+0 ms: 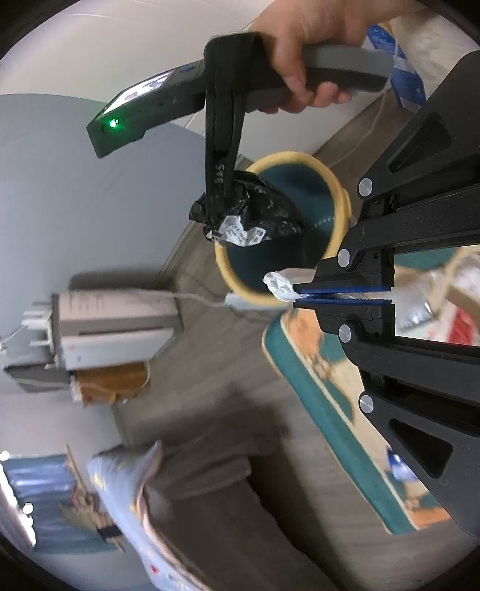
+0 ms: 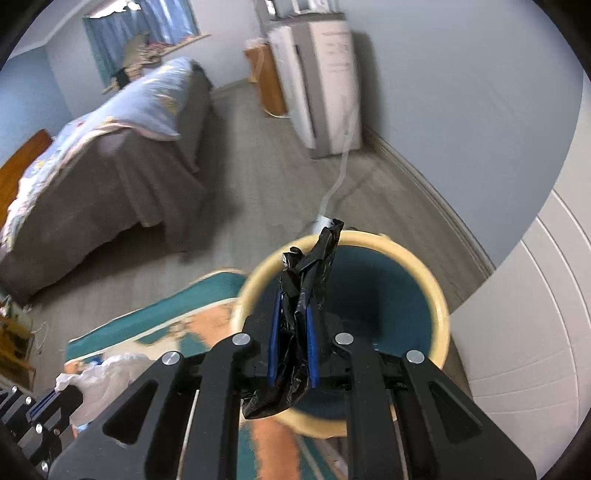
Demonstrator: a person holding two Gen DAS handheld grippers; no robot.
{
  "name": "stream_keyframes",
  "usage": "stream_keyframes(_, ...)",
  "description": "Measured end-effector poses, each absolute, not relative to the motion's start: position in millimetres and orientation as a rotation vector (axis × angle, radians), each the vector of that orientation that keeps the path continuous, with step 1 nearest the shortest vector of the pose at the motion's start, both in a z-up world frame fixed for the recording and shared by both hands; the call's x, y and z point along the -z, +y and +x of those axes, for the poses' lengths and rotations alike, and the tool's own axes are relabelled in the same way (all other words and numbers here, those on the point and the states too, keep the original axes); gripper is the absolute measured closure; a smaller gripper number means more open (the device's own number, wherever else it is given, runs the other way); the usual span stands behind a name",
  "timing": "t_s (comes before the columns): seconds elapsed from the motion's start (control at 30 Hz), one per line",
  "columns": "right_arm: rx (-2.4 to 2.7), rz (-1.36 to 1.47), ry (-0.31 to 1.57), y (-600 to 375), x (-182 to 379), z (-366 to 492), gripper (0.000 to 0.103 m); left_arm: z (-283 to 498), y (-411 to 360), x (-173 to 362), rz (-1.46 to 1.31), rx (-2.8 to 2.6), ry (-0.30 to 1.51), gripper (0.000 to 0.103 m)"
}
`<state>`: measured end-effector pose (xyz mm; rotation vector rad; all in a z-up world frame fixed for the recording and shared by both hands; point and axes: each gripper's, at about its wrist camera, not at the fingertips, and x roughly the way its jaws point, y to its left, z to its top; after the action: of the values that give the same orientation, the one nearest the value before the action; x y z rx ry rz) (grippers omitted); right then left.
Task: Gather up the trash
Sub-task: 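Carry the black bag over the teal bin and open the right gripper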
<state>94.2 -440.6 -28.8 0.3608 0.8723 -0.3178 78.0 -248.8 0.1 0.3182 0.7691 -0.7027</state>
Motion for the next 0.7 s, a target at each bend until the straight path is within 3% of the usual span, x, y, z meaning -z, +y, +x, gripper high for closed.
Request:
stream_keyframes(0.33, 0.448, 0.384, 0.943, -473.5, 56.0, 91.5, 0.091, 113.0, -310.4, 51.7, 0.283, 0.770, 0.859, 0.100)
stream_keyframes(0.43, 0.447, 0.400, 0.927, -475.5, 52.7, 90.3, 0.084, 121.6, -319.8, 59.2, 0.264, 0.768, 0.874, 0.092)
stream_keyframes(0.47, 0.447, 0.402, 0.921, -475.4, 51.5, 90.4, 0.070, 122.2, -320.2, 60.4, 0.260, 0.769, 0.873, 0.088)
stream_keyframes(0.5, 0.448, 0.402, 0.912, -475.0, 50.0, 89.6, 0.047, 121.5, -320.0, 60.9, 0.265, 0.765, 0.866, 0.081)
stream_keyframes(0.53, 0.448, 0.401, 0.904, -474.4, 48.3, 89.5, 0.037, 119.7, -319.5, 60.7, 0.271, 0.760, 0.860, 0.075)
stream_keyframes(0.57, 0.448, 0.400, 0.898, -473.1, 46.8, 89.6, 0.028, 118.7, -319.0, 59.3, 0.274, 0.755, 0.851, 0.062)
stream_keyframes(0.6, 0.450, 0.401, 0.895, -472.9, 46.1, 90.3, 0.027, 117.4, -316.2, 58.7, 0.272, 0.753, 0.845, 0.054)
stream_keyframes(0.67, 0.457, 0.416, 0.893, -473.3, 46.0, 90.6, 0.018, 115.2, -305.9, 55.8, 0.261, 0.737, 0.834, 0.043)
stream_keyframes(0.7, 0.454, 0.428, 0.893, -473.0, 45.9, 90.6, 0.011, 115.2, -302.1, 54.5, 0.255, 0.725, 0.831, 0.028)
